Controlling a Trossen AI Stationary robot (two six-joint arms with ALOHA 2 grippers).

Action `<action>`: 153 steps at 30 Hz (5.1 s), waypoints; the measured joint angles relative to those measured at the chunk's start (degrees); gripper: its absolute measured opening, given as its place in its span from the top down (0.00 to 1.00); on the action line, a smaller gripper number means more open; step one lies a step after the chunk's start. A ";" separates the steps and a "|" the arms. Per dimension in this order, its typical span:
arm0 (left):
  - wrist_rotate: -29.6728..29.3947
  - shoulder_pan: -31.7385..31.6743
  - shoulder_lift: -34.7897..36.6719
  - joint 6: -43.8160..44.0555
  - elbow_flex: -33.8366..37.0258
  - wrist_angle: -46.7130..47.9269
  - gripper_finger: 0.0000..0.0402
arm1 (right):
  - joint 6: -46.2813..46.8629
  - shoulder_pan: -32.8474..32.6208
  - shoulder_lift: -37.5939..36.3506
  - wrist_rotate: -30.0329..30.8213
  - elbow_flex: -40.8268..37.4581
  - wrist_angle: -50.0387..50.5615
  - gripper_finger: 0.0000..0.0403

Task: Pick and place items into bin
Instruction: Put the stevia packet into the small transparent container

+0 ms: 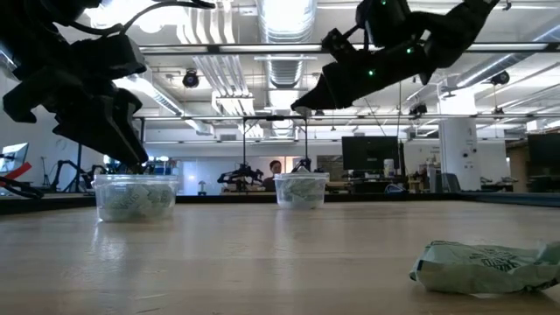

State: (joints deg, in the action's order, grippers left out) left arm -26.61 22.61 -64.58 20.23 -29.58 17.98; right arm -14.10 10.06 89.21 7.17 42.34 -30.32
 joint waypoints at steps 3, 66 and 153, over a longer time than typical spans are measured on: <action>-0.01 0.00 0.00 -1.61 -0.16 0.08 0.67 | 0.93 1.91 1.04 -0.18 -0.35 -0.30 0.98; -0.02 1.53 -0.30 -6.59 -3.93 -8.49 0.67 | 2.38 -0.23 -8.95 -21.38 4.17 33.85 0.63; 5.79 1.53 -2.47 -8.87 -2.73 -12.90 0.67 | 10.96 -34.93 28.89 -32.89 13.80 9.40 0.50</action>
State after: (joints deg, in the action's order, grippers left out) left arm -20.82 24.14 -67.05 11.35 -32.32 5.08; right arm -3.14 -24.86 118.10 -25.71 56.14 -20.92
